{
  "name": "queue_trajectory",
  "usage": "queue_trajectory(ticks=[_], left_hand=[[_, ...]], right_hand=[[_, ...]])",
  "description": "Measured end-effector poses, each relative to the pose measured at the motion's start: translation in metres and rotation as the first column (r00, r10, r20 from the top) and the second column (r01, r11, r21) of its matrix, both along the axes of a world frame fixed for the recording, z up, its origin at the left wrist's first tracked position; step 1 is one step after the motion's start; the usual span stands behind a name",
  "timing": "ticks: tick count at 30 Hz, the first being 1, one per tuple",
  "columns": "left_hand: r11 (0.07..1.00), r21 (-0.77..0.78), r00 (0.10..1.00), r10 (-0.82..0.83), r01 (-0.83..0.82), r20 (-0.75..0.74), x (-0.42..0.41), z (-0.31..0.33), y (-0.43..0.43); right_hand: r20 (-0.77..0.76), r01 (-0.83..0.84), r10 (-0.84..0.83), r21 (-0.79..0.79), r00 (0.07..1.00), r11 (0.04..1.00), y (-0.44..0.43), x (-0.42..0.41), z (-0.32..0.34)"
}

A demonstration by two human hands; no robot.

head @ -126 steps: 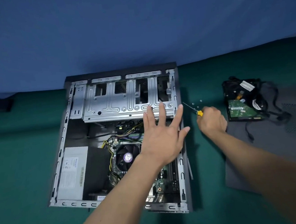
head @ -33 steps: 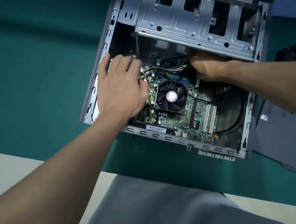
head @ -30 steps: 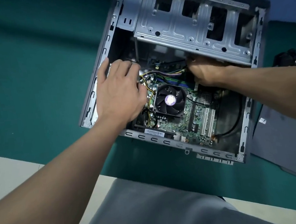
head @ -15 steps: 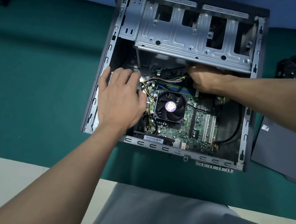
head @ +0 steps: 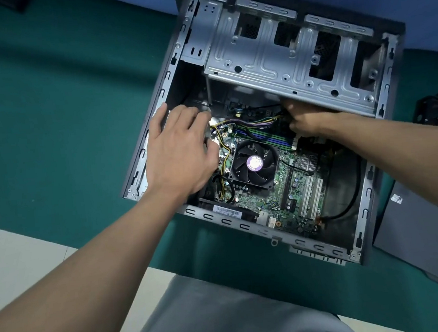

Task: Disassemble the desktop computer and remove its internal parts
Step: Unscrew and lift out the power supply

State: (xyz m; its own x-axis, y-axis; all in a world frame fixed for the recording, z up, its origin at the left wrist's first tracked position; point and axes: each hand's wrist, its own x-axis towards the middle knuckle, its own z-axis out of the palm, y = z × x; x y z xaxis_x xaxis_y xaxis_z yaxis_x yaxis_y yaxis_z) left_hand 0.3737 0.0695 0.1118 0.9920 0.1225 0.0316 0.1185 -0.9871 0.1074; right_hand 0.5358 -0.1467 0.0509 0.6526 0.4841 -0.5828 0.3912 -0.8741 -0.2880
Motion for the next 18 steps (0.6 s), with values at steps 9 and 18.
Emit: queue_trajectory(ticks=[9, 18], left_hand=[[1.000, 0.003, 1.000, -0.006, 0.006, -0.009, 0.000, 0.001, 0.000], [1.000, 0.013, 1.000, 0.001, -0.001, -0.001, -0.001, 0.001, 0.000]], right_hand=[[0.021, -0.026, 0.027, -0.042, 0.999, 0.999, -0.001, -0.004, 0.001], [0.123, -0.091, 0.102, -0.097, 0.987, 0.991, 0.000, -0.025, 0.013]])
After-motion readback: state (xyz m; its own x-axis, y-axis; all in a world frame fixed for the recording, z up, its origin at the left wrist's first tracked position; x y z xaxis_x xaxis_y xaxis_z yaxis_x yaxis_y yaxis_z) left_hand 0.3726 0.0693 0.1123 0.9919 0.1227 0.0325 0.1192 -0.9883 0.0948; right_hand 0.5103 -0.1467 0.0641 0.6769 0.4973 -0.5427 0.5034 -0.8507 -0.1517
